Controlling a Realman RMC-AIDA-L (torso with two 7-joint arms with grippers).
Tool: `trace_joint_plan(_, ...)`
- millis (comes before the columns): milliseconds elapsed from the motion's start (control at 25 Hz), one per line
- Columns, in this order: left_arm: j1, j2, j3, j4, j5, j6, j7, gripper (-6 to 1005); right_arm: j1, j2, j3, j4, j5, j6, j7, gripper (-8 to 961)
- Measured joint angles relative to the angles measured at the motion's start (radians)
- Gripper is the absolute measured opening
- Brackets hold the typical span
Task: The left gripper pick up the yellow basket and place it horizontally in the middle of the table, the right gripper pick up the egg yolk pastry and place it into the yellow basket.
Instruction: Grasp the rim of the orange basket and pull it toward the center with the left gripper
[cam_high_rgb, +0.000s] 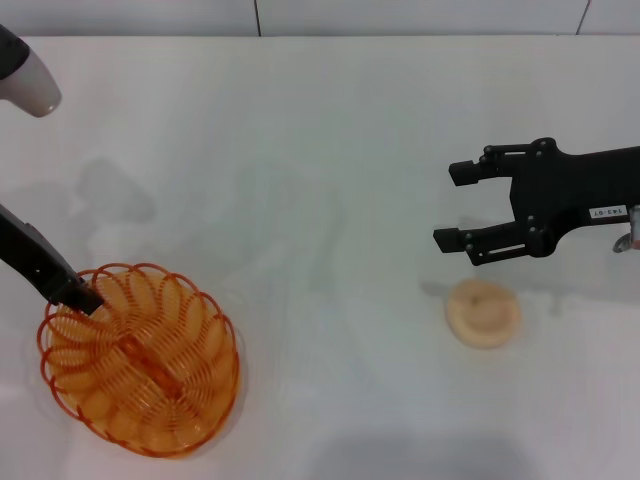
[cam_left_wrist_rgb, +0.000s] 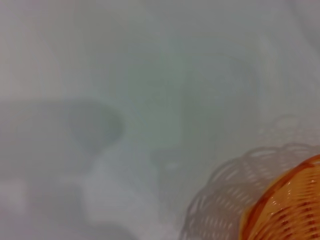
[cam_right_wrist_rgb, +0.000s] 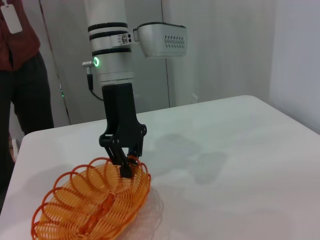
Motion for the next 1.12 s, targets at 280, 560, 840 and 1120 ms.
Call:
trace_joint_plan(280,-0.006,0.001,0.000,-0.002,0.000,0.016,0.001,159,-0.006,0.000,0.001,-0.005,0.000,0.000,-0.002,816)
trace_joint_plan(560,-0.010,0.002,-0.021,0.017,-0.035,0.053,0.002,122,-0.007,0.000,0.002,-0.008,0.000,0.000,0.000,816)
trace_joint_plan(840,-0.009,-0.005,-0.034,0.067,-0.158,0.093,-0.032,83,-0.009,0.000,0.003,-0.008,0.002,-0.001,0.002,816)
trace_joint_plan(1120,-0.012,-0.006,-0.046,0.075,-0.177,0.082,-0.126,83,-0.007,0.001,0.010,-0.010,0.003,-0.002,0.002,816)
